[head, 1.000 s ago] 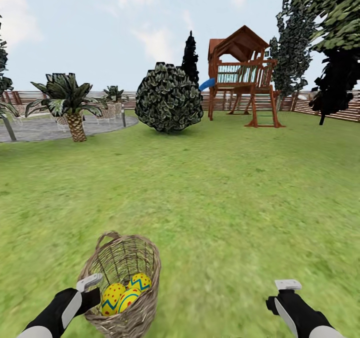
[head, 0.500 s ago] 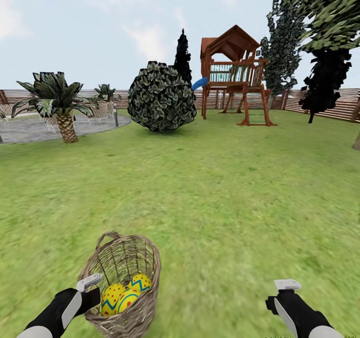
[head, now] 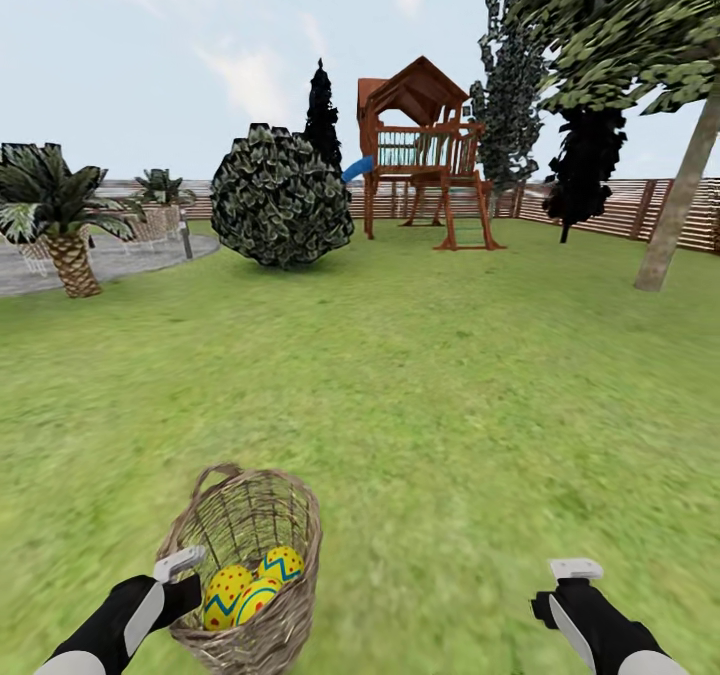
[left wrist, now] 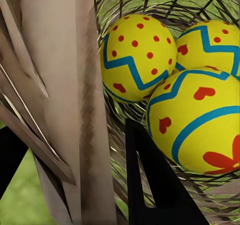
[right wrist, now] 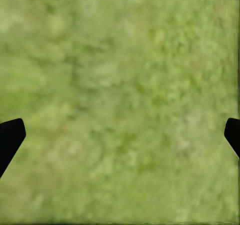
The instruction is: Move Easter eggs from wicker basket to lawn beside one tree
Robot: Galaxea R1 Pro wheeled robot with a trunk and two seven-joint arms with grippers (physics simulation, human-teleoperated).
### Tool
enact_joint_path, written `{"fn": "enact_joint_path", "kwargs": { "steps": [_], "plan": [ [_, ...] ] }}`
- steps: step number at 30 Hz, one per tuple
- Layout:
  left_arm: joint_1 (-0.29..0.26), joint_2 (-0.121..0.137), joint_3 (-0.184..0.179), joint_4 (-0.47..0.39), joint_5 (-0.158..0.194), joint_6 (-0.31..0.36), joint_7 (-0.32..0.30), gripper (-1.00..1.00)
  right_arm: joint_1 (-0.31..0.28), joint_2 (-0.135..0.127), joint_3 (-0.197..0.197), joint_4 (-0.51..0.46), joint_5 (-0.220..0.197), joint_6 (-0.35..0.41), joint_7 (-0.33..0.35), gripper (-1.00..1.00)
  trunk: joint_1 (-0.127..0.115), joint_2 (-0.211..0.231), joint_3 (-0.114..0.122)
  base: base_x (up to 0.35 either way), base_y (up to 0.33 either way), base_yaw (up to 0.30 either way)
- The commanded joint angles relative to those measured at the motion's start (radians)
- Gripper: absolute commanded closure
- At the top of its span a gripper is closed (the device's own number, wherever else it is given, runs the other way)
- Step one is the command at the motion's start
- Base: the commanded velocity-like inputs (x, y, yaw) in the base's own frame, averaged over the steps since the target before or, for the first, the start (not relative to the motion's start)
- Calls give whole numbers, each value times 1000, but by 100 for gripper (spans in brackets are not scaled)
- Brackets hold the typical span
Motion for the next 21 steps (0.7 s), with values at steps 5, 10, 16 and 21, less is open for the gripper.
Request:
{"fn": "enact_joint_path", "kwargs": {
  "steps": [5, 10, 16, 21],
  "plan": [
    [0, 0, 3, -2, 14, 7, 4, 100, -1, -1, 8, -1, -9, 5, -6, -100, -19, 35, 15, 0, 0, -270],
    [0, -11, 3, -1, 14, 6, 4, 100, -1, -1, 8, -1, -9, 7, -6, -100, -39, 70, 30, 0, 0, -270],
    [0, -11, 3, -1, 12, 6, 4, 100, -1, -1, 8, -1, -9, 7, -7, -100, -62, 112, 49, 0, 0, -270],
    [0, -11, 3, -1, 12, 6, 4, 100, -1, -1, 9, -1, -9, 7, -7, -100, -81, 147, 65, 0, 0, -270]
  ]
}}
